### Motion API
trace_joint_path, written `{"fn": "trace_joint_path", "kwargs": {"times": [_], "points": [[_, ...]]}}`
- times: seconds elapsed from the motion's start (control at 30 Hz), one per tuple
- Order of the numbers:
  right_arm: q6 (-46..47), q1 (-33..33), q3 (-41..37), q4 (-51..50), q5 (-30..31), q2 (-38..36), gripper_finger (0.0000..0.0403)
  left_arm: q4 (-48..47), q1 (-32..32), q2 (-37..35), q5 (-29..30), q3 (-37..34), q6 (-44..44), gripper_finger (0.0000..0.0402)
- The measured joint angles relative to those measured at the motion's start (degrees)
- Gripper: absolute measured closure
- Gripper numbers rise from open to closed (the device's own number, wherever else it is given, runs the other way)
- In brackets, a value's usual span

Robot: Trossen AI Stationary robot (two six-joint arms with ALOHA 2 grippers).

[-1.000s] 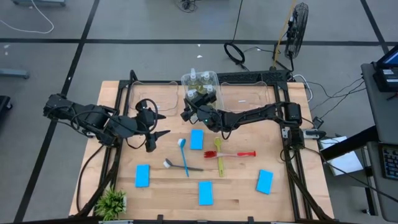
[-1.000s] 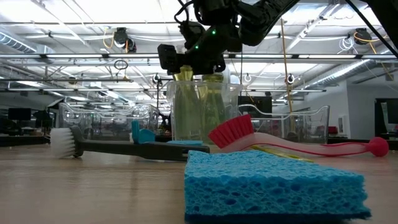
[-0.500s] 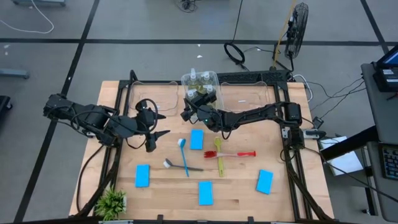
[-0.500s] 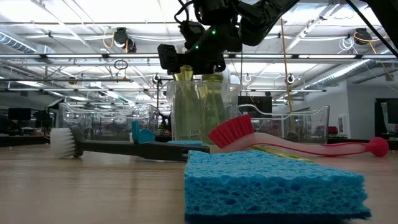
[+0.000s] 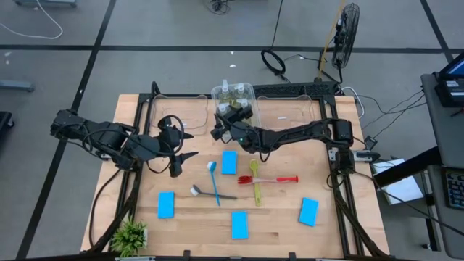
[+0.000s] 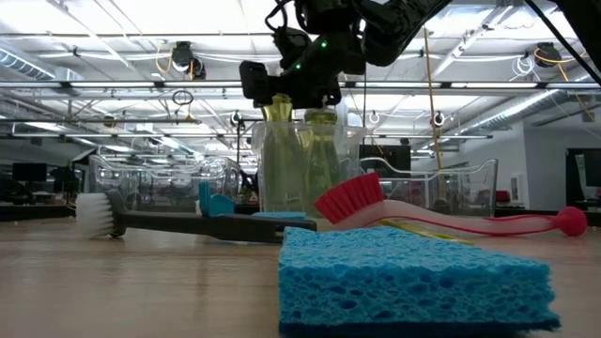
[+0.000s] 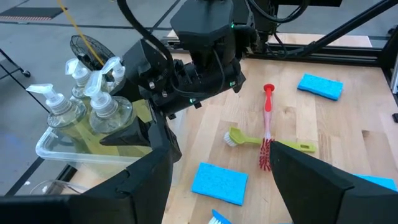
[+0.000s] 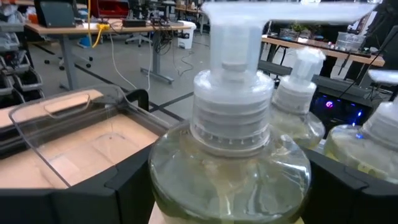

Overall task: Pick & Place Kitchen Sink Supplies
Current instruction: Put the yellow dish soap into the white bin

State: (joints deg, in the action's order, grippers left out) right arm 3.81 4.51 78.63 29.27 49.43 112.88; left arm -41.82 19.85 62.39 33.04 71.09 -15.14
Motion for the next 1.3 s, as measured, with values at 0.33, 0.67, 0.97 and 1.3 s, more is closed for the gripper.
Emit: {"fn": "trace_joint_path", "kwargs": {"times": [0.33,0.67,0.97,1.3], "points": [[-2.0,0.0,0.1,-0.2,0.0,-1.6,0.0035,0.0,0.0,0.0,0.0,0.0,0.0,0.0133],[-9.2,-0.1,0.0,3.7,-0.2,-1.8,0.0026,0.0,0.0,0.0,-0.1,0.0,0.0,0.0133],[-10.6,-0.1,0.0,3.4,0.0,-1.8,0.0026,0.0,0.0,0.0,-0.1,0.0,-0.1,0.0133],[-9.6,-0.8,0.0,0.5,0.2,-1.8,0.0025,0.0,0.0,0.0,-0.2,0.0,-0.1,0.0133]]}}
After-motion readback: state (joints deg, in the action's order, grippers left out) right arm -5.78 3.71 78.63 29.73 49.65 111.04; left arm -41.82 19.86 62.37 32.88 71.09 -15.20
